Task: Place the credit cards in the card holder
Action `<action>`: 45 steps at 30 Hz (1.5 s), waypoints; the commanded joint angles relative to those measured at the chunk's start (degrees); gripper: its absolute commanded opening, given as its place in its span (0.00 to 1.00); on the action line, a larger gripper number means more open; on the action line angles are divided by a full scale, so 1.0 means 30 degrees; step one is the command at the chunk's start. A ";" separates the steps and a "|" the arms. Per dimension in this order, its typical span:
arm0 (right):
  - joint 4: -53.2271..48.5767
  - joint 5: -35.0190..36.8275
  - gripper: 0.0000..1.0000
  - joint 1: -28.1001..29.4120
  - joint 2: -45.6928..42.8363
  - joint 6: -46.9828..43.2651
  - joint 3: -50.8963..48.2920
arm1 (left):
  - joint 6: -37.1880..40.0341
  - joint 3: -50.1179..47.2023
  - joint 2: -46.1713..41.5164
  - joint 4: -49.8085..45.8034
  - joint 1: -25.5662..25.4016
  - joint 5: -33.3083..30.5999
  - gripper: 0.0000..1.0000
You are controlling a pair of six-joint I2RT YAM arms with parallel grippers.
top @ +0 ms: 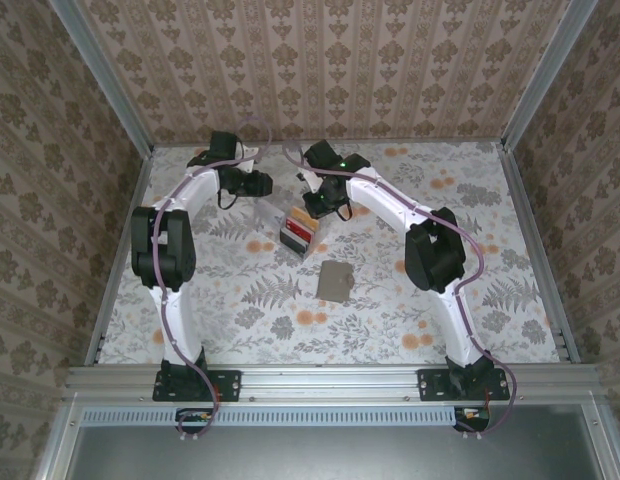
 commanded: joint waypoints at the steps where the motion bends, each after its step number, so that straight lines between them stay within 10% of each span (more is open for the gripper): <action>1: -0.0471 0.2433 0.17 -0.0224 -0.1131 -0.0309 -0.1062 | 0.0063 -0.0026 -0.1677 -0.0353 -0.0091 0.0069 0.45; 32: 0.2418 0.4801 0.16 -0.3066 -0.7309 0.2170 -1.0616 | -0.5845 -0.9354 -0.8103 0.5852 -0.2671 0.0849 0.58; 45: 0.0748 0.4046 0.42 -0.3133 -0.8454 0.2065 -0.8685 | -0.7810 -1.2451 -1.0361 0.8346 -0.3275 -0.0817 0.65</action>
